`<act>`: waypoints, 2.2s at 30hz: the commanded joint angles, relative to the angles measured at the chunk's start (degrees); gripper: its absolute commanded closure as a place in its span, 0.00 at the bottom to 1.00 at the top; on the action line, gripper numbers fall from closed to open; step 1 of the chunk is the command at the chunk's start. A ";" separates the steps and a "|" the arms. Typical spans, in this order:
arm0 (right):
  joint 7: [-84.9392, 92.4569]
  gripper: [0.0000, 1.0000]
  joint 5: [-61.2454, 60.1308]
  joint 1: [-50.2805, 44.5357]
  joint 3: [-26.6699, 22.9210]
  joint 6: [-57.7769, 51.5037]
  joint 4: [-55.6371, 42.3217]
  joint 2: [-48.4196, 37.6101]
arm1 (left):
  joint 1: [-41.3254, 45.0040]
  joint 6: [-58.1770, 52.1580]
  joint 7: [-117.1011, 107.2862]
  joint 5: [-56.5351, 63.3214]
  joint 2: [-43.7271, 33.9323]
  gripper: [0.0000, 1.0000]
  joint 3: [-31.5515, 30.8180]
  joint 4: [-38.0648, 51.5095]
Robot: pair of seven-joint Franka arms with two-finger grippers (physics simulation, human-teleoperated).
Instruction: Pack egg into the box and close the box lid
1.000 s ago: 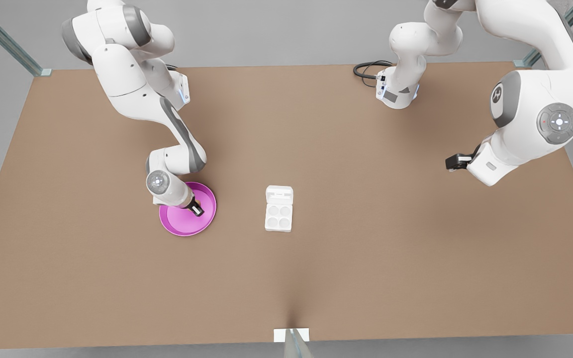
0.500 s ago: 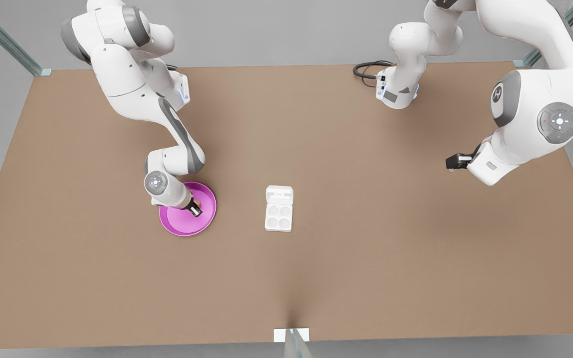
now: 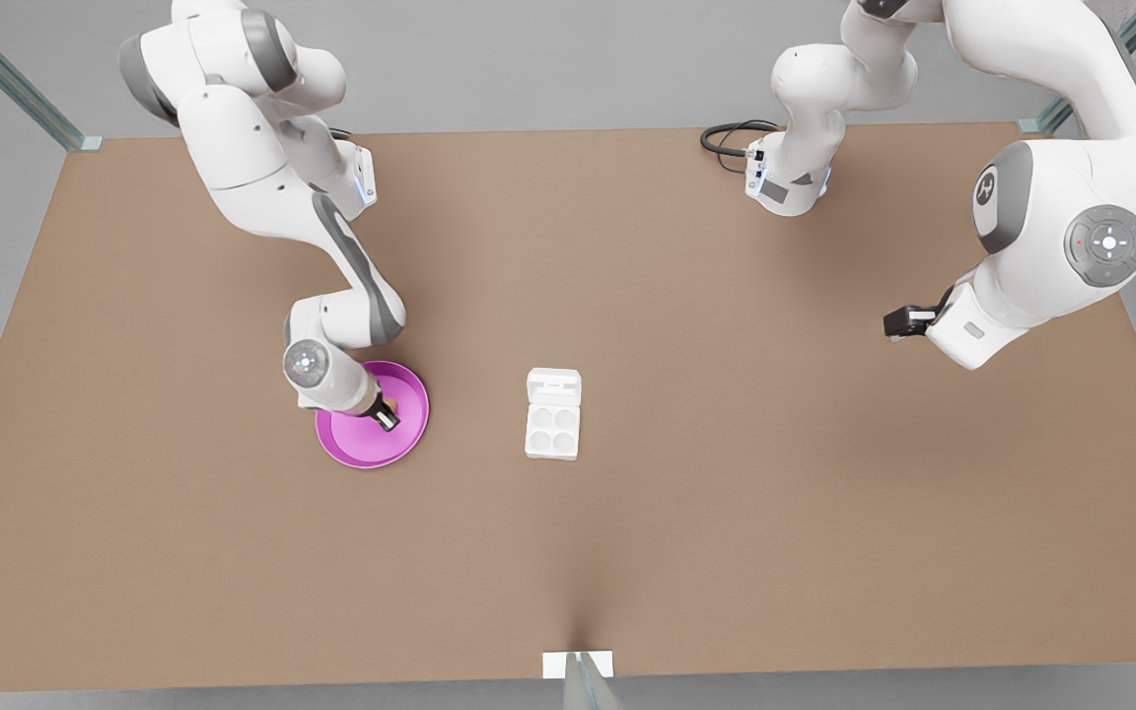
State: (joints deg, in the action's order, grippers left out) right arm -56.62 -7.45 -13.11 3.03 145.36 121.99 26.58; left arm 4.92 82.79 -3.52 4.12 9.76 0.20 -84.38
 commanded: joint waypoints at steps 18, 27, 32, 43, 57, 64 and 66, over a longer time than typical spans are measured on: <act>-18.79 0.44 -0.72 -8.95 10.68 -1.84 -31.28 15.25 | 0.00 -0.09 0.00 0.01 0.00 0.00 0.07 0.00; -18.17 0.42 -2.57 -12.12 10.68 -0.08 -33.66 18.24 | 0.00 0.00 0.00 0.01 0.08 0.00 0.06 0.00; -18.09 0.42 -2.57 -11.94 10.33 0.71 -33.48 19.12 | 0.00 0.00 0.00 0.01 0.08 0.00 0.07 0.00; -18.35 0.00 -2.65 -11.59 10.16 0.80 -33.92 19.74 | 0.00 0.00 0.00 0.09 0.08 0.00 0.07 0.00; 49.76 0.00 10.00 13.81 1.19 -49.03 -36.65 -7.51 | 23.64 19.68 -13.44 -3.60 -2.99 0.79 -0.99 -25.48; 51.17 0.00 8.95 18.38 -0.30 -61.08 -45.35 -10.24 | 40.34 39.81 -23.20 -12.12 11.33 0.79 -0.90 -24.00; 51.17 0.00 9.12 18.73 -0.30 -60.81 -45.35 -9.53 | 42.98 41.75 -26.54 -12.12 15.20 0.79 -0.90 -20.65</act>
State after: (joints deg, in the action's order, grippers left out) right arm -5.40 2.02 5.66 2.72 84.52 76.64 17.06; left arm 48.79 124.60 -30.62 -6.28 25.27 -0.70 -104.97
